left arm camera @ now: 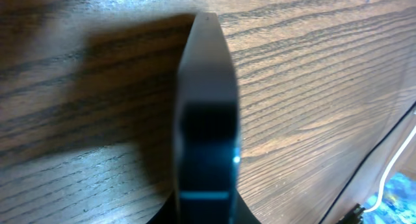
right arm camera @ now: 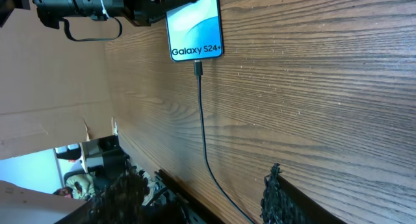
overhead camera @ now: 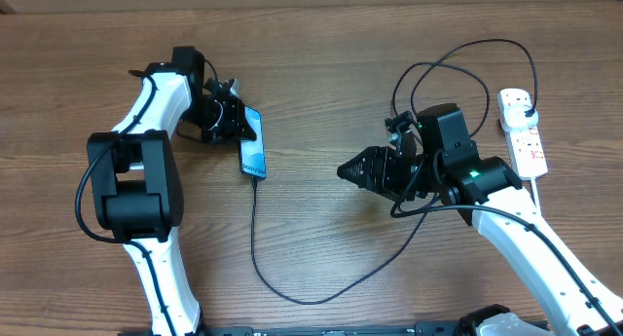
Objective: Plug charger to phone and switch on socket
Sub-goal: 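Lay the phone flat on the table with the left gripper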
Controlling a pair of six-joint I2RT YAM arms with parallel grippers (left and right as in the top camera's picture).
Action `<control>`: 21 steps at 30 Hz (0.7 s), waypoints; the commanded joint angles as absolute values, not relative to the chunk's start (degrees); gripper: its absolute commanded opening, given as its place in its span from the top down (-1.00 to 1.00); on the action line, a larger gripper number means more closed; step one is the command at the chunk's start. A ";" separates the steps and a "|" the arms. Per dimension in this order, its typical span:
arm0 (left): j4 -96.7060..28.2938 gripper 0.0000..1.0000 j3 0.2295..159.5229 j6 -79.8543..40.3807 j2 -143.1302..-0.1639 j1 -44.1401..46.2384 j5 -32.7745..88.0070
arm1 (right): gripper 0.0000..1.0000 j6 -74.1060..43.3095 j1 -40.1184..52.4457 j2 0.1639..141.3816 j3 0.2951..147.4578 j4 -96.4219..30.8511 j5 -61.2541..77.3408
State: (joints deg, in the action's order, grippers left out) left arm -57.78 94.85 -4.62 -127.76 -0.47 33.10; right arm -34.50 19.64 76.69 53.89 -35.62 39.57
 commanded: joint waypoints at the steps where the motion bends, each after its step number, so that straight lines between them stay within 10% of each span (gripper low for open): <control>1: -57.76 0.76 94.74 -5.34 -130.04 0.23 25.87 | -0.21 -33.98 19.92 76.75 53.95 -35.70 38.98; 21: -56.51 0.58 94.74 -5.37 -130.04 0.89 23.24 | -0.21 -32.84 19.92 76.75 53.95 -35.99 38.59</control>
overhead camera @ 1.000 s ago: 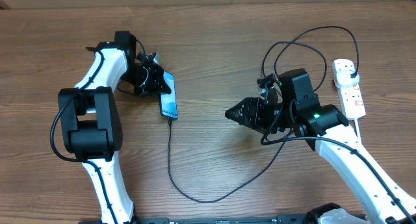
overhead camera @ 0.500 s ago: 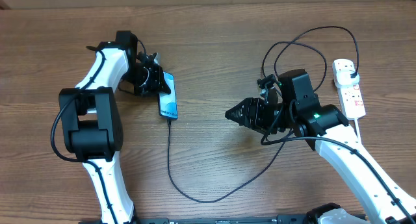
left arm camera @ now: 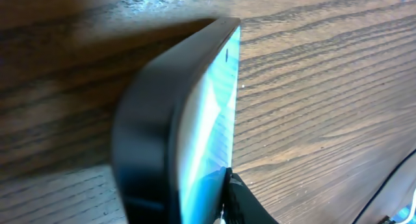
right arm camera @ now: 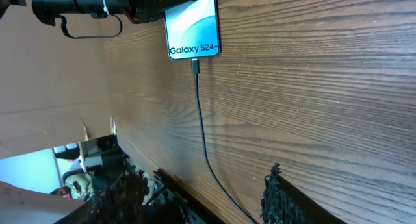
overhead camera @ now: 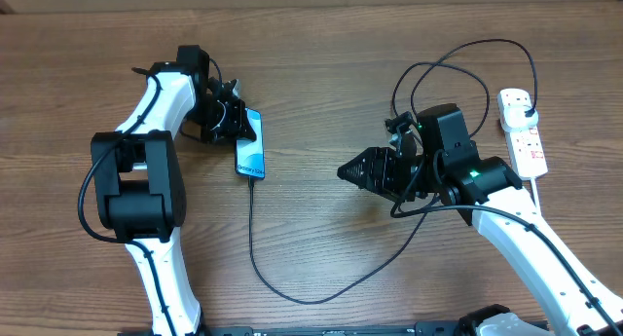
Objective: Plug charger to phone and switch on socket
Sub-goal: 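Lay the phone flat on the table with the left gripper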
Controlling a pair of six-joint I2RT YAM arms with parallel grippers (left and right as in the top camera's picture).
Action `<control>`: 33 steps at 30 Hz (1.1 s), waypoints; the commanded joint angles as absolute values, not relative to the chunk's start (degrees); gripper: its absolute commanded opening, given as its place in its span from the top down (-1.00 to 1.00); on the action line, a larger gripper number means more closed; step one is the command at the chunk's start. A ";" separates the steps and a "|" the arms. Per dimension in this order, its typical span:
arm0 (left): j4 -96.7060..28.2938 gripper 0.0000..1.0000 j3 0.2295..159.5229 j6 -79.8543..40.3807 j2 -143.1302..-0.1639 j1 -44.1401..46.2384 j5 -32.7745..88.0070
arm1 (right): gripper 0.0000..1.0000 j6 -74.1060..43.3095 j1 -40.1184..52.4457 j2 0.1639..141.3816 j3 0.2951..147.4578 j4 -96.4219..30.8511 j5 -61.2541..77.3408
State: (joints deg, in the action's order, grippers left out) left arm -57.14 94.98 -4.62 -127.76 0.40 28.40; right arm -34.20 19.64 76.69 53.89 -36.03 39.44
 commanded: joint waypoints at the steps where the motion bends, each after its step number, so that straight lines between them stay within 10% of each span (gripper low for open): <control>1: -56.49 0.56 94.74 -5.37 -130.04 0.89 23.03 | -0.21 -32.84 19.92 76.75 53.95 -35.97 38.59; 33: -56.47 0.21 94.74 -5.37 -130.04 0.89 19.03 | -0.22 -32.67 19.92 76.75 53.95 -35.90 38.59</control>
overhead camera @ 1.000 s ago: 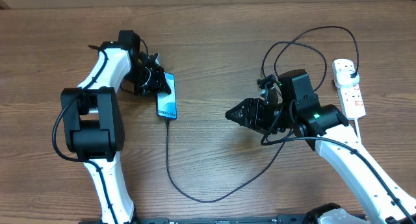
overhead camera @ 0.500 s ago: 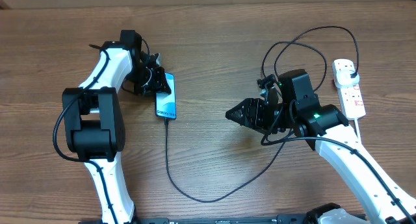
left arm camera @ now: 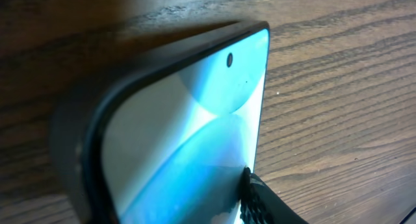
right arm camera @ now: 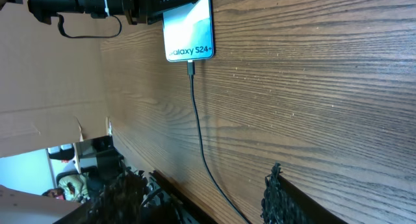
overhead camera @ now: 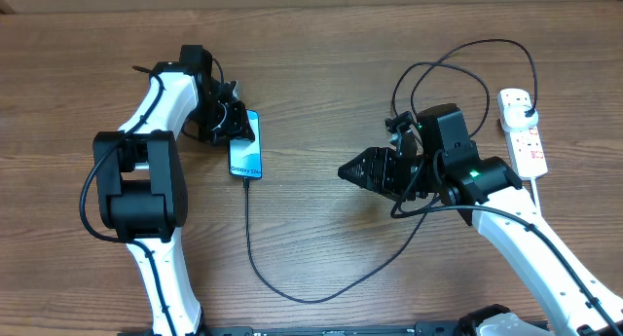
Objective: Plug charger to phone and switch on socket
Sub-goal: 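Lay the phone flat on the table with the left gripper, then open the left gripper and lift it away from the phone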
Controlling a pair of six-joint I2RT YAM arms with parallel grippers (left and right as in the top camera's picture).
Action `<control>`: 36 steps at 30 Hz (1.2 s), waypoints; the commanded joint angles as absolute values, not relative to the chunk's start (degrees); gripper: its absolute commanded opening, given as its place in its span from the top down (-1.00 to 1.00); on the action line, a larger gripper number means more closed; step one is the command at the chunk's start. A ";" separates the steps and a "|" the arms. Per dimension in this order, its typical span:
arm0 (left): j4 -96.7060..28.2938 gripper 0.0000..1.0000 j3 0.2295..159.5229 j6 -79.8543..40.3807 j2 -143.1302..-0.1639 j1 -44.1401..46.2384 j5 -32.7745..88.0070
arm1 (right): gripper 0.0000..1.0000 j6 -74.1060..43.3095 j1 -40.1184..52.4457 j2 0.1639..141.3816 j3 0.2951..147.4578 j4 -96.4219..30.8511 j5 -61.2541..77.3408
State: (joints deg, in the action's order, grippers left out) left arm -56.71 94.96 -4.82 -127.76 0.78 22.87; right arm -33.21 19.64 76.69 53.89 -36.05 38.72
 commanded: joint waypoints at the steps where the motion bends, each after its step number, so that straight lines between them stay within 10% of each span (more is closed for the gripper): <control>1: -56.47 0.17 94.74 -5.37 -130.04 0.89 19.03 | -0.22 -32.67 19.92 76.75 53.95 -35.90 38.59; 36: -64.38 -0.09 111.04 -5.39 -119.77 -0.01 16.19 | -0.22 -32.47 19.92 76.75 53.95 -36.36 36.88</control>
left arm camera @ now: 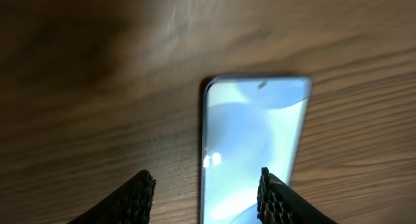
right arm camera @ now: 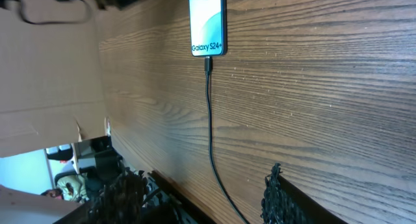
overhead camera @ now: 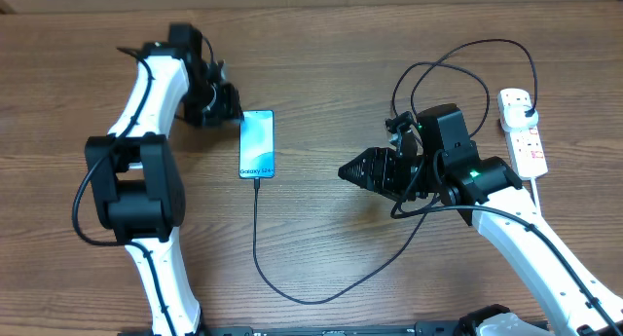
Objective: Plug charger to phone and switch on socket
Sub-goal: 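Open the left gripper and lift it away from the phone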
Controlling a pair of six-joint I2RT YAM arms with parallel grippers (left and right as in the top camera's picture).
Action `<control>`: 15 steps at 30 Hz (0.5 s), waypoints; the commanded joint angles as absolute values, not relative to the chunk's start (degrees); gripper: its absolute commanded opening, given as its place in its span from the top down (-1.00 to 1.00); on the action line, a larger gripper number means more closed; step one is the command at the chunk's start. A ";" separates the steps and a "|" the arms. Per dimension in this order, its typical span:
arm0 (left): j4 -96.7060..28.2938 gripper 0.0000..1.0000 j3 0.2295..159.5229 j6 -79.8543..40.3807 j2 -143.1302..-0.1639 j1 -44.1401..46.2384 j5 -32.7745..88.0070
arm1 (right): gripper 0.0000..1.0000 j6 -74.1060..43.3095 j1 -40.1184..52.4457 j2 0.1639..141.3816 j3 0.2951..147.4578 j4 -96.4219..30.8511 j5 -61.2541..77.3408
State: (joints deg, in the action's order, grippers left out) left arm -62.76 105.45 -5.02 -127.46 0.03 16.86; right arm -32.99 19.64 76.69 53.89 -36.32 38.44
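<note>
The phone [overhead camera: 258,144] lies flat on the wooden table, its blue screen facing up. It also shows in the left wrist view [left arm camera: 253,139] and the right wrist view [right arm camera: 208,21]. The black charger cable [overhead camera: 255,241] is plugged into its lower end. My left gripper [overhead camera: 232,109] is open just up and left of the phone, apart from it, its fingers [left arm camera: 140,193] spread wide. My right gripper [overhead camera: 343,169] is open and empty mid-table, pointing left at the phone. The white socket strip [overhead camera: 524,133] lies at the far right with a plug in it.
The cable [right arm camera: 210,113] loops toward the table's front edge, then passes under my right arm and curls up to the strip. A light wall runs along the table's far edge.
My left gripper was shut on the tilted phone; now it is open and has drawn back up and left. The phone lies flat, slightly further right. My right arm has not moved.
At first my left gripper held the plugged-in phone up on its edge. At each later moment the phone was tipped flatter toward the table. Now it rests screen up, released, with the cable still attached. My right gripper stayed open in the same place throughout.
</note>
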 commanded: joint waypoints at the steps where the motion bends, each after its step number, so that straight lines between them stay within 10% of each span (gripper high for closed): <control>1: -64.97 -0.10 111.98 -5.37 -118.13 0.08 16.36 | -0.22 -32.47 19.92 76.75 53.95 -36.36 36.86; 15: -72.47 -0.16 114.28 -5.37 -94.59 0.40 23.20 | -0.29 -29.47 19.92 76.75 53.95 -37.01 34.72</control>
